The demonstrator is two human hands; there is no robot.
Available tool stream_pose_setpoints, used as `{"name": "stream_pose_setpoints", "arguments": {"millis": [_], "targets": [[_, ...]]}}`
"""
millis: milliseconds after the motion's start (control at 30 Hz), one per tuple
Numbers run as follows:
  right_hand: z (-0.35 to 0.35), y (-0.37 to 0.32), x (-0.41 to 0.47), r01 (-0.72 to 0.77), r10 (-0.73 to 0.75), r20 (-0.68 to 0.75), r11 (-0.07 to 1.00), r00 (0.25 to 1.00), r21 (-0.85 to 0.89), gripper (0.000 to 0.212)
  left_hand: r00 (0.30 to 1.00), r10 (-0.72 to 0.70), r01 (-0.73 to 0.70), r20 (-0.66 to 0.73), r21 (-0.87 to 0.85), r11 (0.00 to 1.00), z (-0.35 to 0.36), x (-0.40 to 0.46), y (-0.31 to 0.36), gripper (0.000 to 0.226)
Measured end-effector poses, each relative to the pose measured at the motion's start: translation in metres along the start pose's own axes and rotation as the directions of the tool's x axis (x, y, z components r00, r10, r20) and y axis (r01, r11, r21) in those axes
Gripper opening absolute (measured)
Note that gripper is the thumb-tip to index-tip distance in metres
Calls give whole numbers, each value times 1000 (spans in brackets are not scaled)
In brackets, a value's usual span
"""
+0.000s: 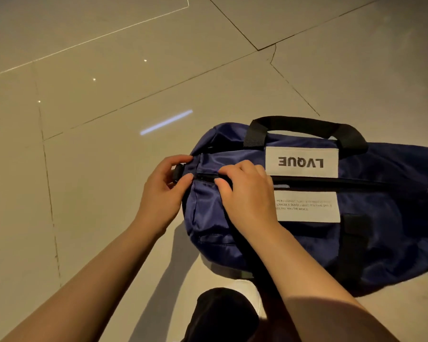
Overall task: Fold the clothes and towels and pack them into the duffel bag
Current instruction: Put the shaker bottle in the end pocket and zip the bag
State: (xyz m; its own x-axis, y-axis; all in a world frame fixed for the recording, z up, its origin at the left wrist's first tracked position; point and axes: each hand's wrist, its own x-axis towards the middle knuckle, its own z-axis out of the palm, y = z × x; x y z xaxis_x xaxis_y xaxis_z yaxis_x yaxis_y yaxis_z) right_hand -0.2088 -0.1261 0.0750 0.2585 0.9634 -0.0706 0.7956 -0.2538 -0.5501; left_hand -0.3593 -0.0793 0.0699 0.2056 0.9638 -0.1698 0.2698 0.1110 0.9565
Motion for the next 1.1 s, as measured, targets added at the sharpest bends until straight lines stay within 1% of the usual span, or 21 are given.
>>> {"name": "stream_pose_setpoints", "arguments": {"millis": [67, 100, 200, 267, 367, 433, 500, 567, 600, 667, 733, 767, 833, 867, 900, 933, 967, 1000, 1033, 1100], "targets": [[7, -10, 2, 0, 1, 25, 1000, 1000, -20, 36, 1000, -4, 4, 10, -48, 999, -1, -3, 1, 33], [9, -14, 2, 9, -8, 19, 1000, 1000, -11, 35, 1000, -10, 11, 17, -66, 998, -2, -4, 1, 32], [13, -21, -2, 15, -14, -13, 999, 1000, 31, 22, 1000, -21, 23, 21, -81, 996, -2, -10, 3, 34], [13, -22, -4, 22, -22, -19, 1000, 1000, 15, 18, 1000, -10, 11, 19, -81, 997, -2, -14, 4, 36], [12, -23, -8, 66, -65, -65, 998, 996, 8, 16, 1000, -1, 2, 10, -71, 997, -6, -18, 0, 38], [10, -25, -10, 128, -128, -99, 992, 987, 1, 15, 1000, 7, -7, 4, -66, 998, -8, -19, 0, 38], [6, -21, -11, 155, -161, -139, 987, 977, -51, 11, 1000, 13, -13, -5, -37, 999, -8, -19, 0, 41], [-10, -5, -10, 93, -105, -203, 993, 974, -68, 9, 999, 8, -9, -43, -16, 1000, -12, -17, -2, 43], [-20, 7, -10, 42, -53, -203, 997, 978, -60, 7, 998, 1, -2, -64, -13, 1000, -16, -16, -3, 43], [-38, 31, -14, -31, 18, -149, 996, 989, -86, 6, 997, -2, 4, -71, 27, 1000, -19, -12, -4, 40], [-44, 44, -18, -23, 10, -117, 994, 993, -109, 8, 997, 39, -29, -59, 161, 987, -17, -11, -3, 35], [-44, 45, -19, -14, 2, -117, 995, 993, -95, 8, 994, 87, -66, -61, 281, 957, -14, -12, 0, 32], [-42, 43, -18, 3, -12, -138, 998, 990, -70, 6, 965, 255, -182, -68, 527, 830, -7, -14, 7, 25], [-40, 42, -17, 5, -14, -144, 998, 989, -59, 5, 932, 361, -271, -23, 616, 740, -4, -15, 10, 25], [-38, 42, -15, 8, -14, -148, 999, 989, -43, 5, 888, 454, -377, 72, 680, 629, 1, -16, 12, 27], [-37, 41, -13, 12, -15, -150, 1000, 989, -20, 5, 836, 514, -474, 193, 726, 499, 7, -17, 10, 31], [-35, 40, -12, 17, -16, -151, 1000, 988, 7, 5, 799, 519, -534, 303, 755, 382, 14, -19, 7, 36], [-33, 39, -12, 22, -18, -152, 999, 988, 26, 5, 790, 484, -556, 377, 774, 304, 22, -20, 3, 41], [-31, 37, -12, 29, -23, -152, 999, 988, 36, 6, 801, 435, -551, 413, 792, 262, 27, -20, 0, 45], [-30, 36, -13, 39, -31, -156, 998, 987, 46, 8, 837, 351, -513, 420, 825, 236, 31, -18, -4, 47]]}}
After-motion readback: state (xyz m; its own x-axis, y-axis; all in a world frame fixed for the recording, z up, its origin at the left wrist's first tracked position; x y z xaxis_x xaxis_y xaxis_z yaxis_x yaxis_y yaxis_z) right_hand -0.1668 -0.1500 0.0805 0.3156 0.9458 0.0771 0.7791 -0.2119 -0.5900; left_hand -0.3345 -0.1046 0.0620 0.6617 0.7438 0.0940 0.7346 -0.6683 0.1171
